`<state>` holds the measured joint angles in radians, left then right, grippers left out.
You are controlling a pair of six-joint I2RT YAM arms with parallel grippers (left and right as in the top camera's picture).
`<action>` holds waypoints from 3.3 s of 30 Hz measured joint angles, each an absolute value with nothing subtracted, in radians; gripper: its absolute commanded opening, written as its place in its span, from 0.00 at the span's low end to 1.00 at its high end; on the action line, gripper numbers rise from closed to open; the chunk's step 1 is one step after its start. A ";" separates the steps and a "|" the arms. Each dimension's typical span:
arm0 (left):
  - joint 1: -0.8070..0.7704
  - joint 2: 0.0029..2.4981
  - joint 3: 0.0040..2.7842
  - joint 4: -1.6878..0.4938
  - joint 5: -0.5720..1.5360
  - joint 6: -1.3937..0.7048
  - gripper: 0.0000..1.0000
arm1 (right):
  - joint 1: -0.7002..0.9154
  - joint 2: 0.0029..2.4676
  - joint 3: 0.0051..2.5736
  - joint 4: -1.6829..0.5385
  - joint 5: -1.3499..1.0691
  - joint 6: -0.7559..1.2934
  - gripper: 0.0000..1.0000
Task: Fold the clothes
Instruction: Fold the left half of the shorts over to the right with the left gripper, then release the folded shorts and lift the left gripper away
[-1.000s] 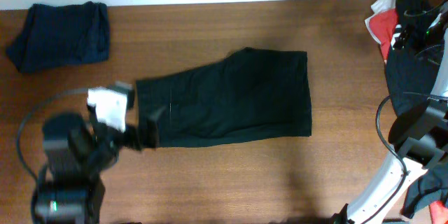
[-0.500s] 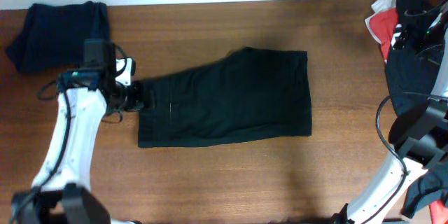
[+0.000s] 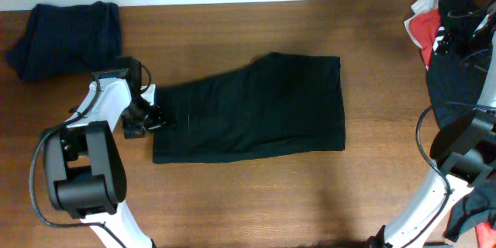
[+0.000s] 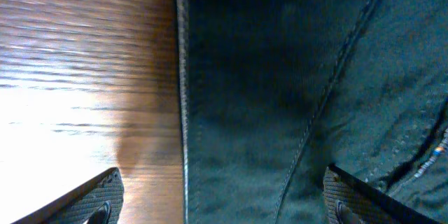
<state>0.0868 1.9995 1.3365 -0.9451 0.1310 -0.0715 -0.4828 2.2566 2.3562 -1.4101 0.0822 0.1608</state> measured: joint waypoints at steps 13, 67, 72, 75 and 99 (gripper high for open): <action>0.089 2.091 1.481 -1.156 0.089 -0.096 0.00 | -0.483 2.257 2.356 -1.409 0.082 0.161 0.99; -0.813 2.349 1.924 -1.116 0.279 -0.237 0.01 | -0.483 2.257 2.356 -1.410 0.082 0.160 0.99; -0.829 2.349 1.941 -1.168 0.283 -0.237 0.15 | -0.483 2.257 2.356 -1.411 0.082 0.161 0.99; -0.796 2.348 2.116 -1.292 0.258 -0.245 0.81 | -0.483 2.257 2.356 -1.409 0.082 0.161 0.99; -0.401 2.345 1.855 -1.168 0.382 -0.160 0.01 | -0.483 2.257 2.356 -1.410 0.082 0.161 0.99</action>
<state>-0.4011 2.3451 1.8545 -1.1683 0.3817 -0.1604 -0.4828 2.2566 2.3562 -1.4101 0.0822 0.1608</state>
